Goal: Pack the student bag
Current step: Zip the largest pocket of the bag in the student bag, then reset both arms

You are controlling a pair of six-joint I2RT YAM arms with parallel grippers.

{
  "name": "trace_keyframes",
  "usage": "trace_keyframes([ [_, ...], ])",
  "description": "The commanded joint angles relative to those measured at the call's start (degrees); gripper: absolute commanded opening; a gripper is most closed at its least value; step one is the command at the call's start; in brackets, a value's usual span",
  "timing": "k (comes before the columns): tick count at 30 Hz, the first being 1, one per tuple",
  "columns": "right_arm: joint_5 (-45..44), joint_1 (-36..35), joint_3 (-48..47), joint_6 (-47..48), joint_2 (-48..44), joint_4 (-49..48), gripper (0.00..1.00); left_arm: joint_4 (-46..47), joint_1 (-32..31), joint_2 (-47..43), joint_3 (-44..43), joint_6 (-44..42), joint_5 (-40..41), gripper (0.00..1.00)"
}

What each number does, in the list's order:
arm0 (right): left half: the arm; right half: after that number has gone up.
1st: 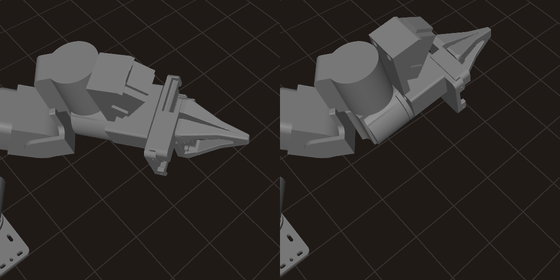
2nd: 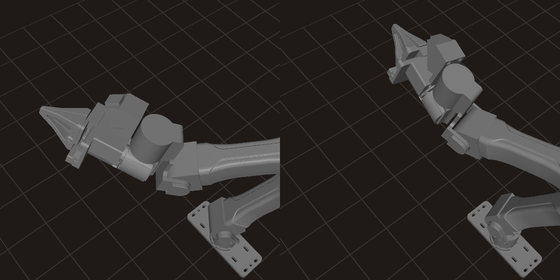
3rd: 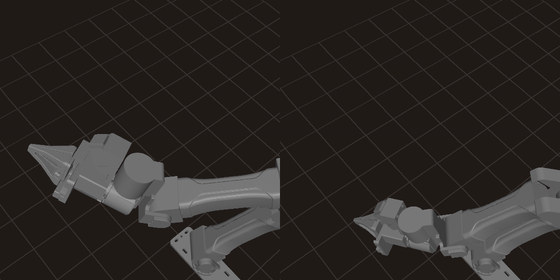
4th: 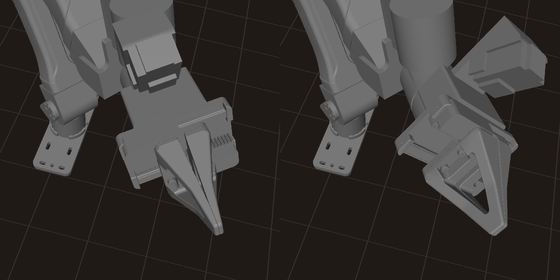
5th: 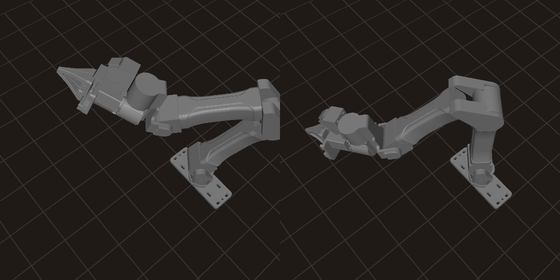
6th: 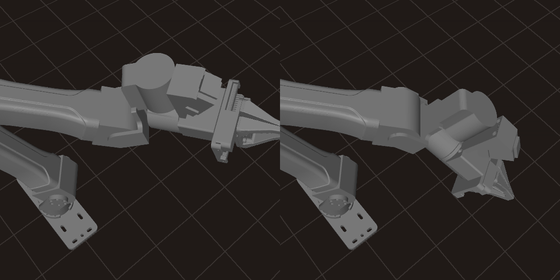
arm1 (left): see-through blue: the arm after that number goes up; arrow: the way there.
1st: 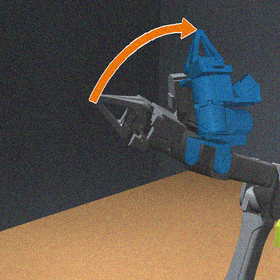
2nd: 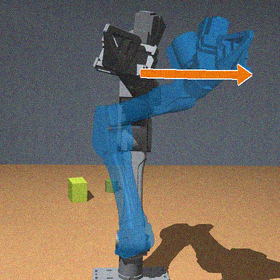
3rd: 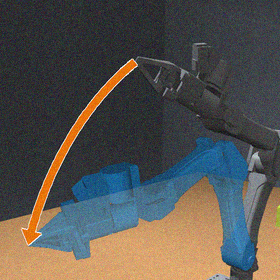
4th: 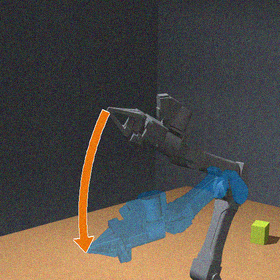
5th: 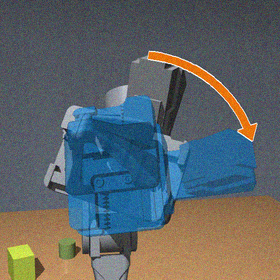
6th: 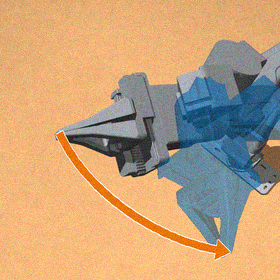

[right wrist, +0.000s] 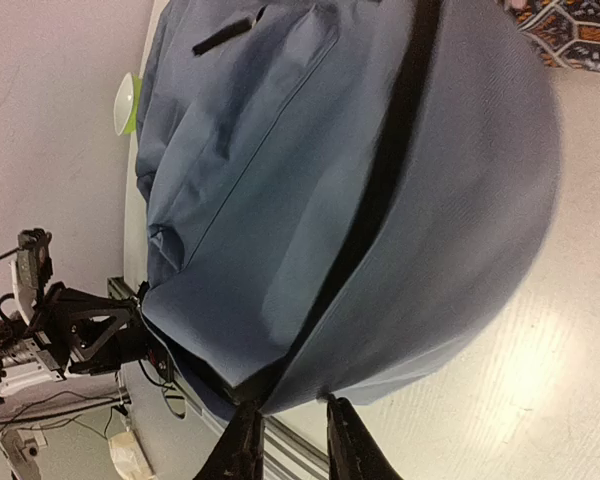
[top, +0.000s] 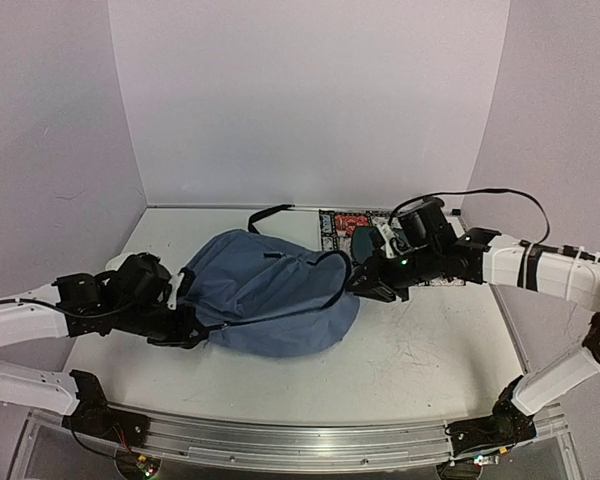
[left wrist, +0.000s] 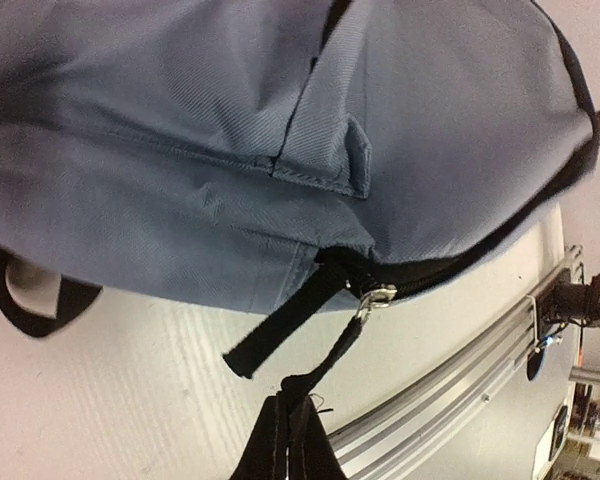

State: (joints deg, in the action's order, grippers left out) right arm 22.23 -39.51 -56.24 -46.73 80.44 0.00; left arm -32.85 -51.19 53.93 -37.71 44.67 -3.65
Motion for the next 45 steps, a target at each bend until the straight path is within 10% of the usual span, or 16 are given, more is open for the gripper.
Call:
trace_keyframes([
  [1, -8.25, 2.04, 0.91, 5.11, -6.68, 1.48, 0.37, -6.91, 1.01, -7.92, -0.08, 4.72, 8.54, 0.07],
  [20, -48.14, 3.77, -6.96, 21.61, -25.29, 13.09, 0.92, -8.28, 13.27, -1.00, -23.40, -9.25, 33.19, 0.99],
  [32, -60.46, 3.79, -9.42, 30.93, -40.71, 13.97, 0.98, -6.99, 16.29, -4.12, -40.67, -19.03, 44.04, 1.00],
  [45, -62.63, 3.81, -7.71, 31.61, -46.10, 13.15, 0.98, -4.35, 16.29, -15.08, -40.09, -23.88, 46.79, 0.99],
])
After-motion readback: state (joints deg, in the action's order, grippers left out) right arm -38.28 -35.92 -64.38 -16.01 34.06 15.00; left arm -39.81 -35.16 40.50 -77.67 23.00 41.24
